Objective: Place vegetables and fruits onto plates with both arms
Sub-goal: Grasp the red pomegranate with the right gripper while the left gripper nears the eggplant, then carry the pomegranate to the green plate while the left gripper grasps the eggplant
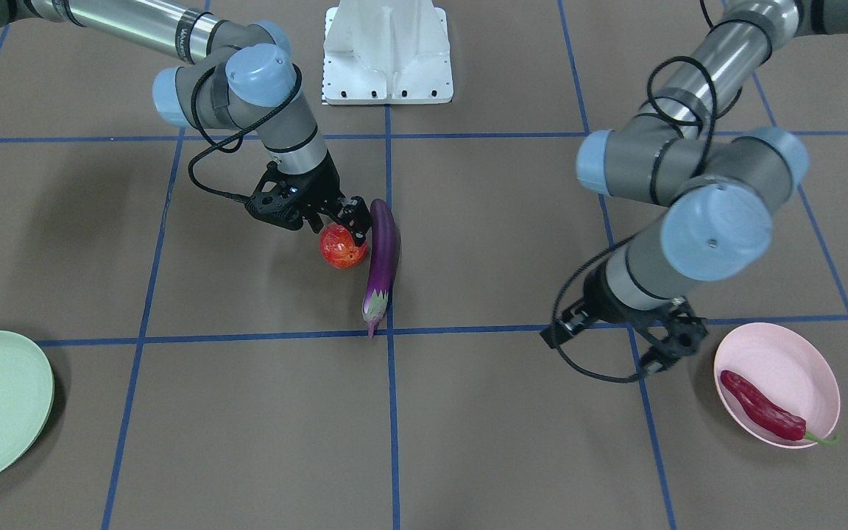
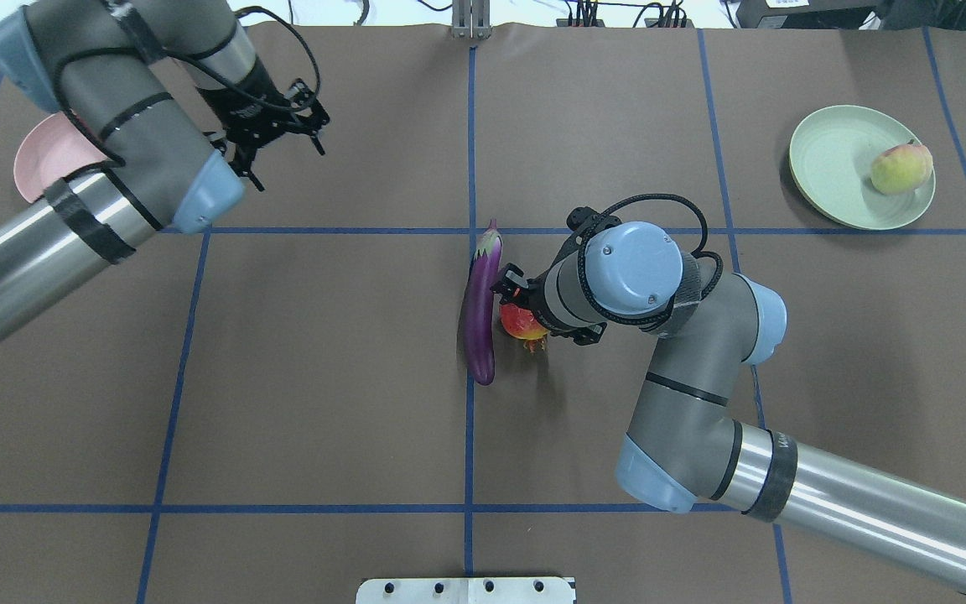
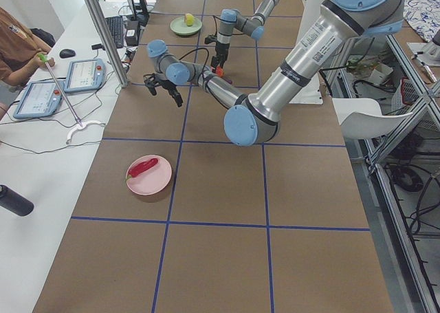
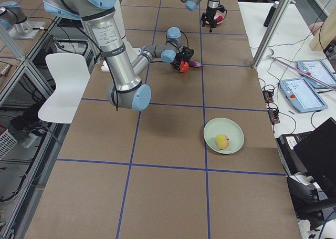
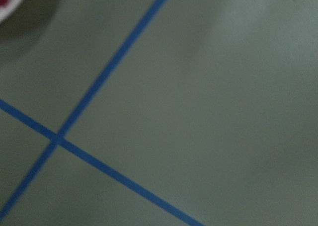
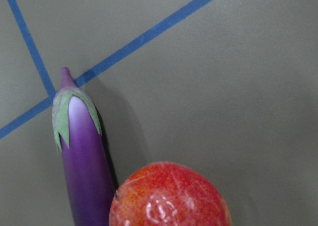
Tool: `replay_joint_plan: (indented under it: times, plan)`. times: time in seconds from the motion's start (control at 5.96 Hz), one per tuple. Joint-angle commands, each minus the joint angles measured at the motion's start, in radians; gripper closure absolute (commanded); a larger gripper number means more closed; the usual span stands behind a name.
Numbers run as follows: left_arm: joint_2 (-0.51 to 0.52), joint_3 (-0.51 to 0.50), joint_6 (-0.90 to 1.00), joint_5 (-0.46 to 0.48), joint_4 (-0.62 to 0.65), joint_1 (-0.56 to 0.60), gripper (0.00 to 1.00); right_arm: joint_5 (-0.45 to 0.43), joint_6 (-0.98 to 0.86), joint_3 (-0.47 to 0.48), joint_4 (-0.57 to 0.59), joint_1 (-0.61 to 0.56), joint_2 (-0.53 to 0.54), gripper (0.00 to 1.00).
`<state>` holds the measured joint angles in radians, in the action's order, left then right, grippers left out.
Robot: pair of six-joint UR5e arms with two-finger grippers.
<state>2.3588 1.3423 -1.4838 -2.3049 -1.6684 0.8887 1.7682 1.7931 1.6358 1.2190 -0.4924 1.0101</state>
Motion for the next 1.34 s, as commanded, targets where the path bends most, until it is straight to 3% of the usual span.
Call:
replay_joint_plan:
  times: [0.0,0.17,0.34,0.5,0.67,1.17]
  plan:
    - [0.094,0.012,-0.122,0.042,-0.002,-0.104,0.0,0.023,-0.007,0.013,0.001,-0.035,-0.001,1.0]
    - [0.111,0.011,-0.116,0.101,-0.008,-0.147,0.0,0.177,-0.033,0.019,0.007,-0.149,0.01,1.0]
    - [0.109,0.008,-0.104,0.227,-0.087,-0.215,0.0,0.327,-0.155,0.018,0.014,-0.302,0.031,1.0]
    - [0.109,0.009,-0.105,0.366,-0.123,-0.291,0.0,0.4,-0.295,0.001,0.022,-0.418,0.077,1.0]
    - [0.115,0.005,-0.075,0.456,-0.128,-0.348,0.0,0.459,-0.454,-0.028,0.086,-0.514,0.088,1.0]
    - [0.115,-0.033,0.273,0.466,-0.122,-0.373,0.0,0.461,-0.83,-0.212,0.131,-0.661,0.088,1.0]
